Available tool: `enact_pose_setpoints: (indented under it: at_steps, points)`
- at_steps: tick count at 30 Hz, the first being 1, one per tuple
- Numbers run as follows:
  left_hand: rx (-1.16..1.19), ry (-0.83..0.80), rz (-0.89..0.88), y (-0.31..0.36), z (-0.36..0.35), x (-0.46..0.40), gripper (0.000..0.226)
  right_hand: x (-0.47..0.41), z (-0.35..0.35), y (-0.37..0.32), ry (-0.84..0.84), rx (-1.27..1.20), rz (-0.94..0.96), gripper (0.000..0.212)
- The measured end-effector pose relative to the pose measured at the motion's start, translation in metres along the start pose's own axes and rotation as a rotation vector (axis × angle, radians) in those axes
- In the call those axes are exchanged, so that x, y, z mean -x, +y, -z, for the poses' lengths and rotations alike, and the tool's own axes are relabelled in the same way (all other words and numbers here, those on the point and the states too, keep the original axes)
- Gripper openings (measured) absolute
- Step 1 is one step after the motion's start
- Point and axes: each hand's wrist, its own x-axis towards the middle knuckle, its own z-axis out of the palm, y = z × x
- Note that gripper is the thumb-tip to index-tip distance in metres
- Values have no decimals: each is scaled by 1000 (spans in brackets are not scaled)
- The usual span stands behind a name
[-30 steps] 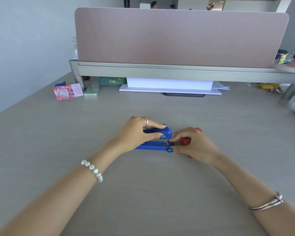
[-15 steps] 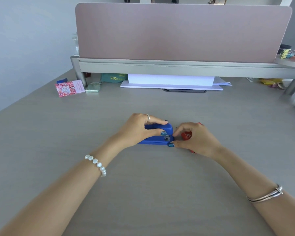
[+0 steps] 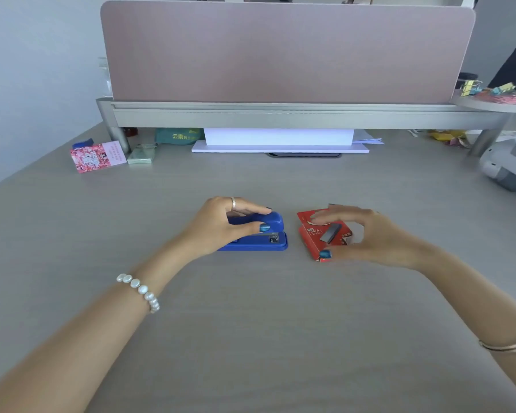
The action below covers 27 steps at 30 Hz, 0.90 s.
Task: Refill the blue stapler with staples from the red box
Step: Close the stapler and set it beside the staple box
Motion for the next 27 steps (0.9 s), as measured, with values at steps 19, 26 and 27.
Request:
enact_pose_setpoints:
  at_steps: [19,26,27]
  points:
    - [-41,58,-53,-13,-2,-23,27,-19,-18,24,208,267,122,33]
    - [-80,119,-66,-33,1,-65,23,-63,-11,33,216,243,95,32]
    - [-77,129,-68,-36,2,-72,23,-71,-10,35,218,248,89,32]
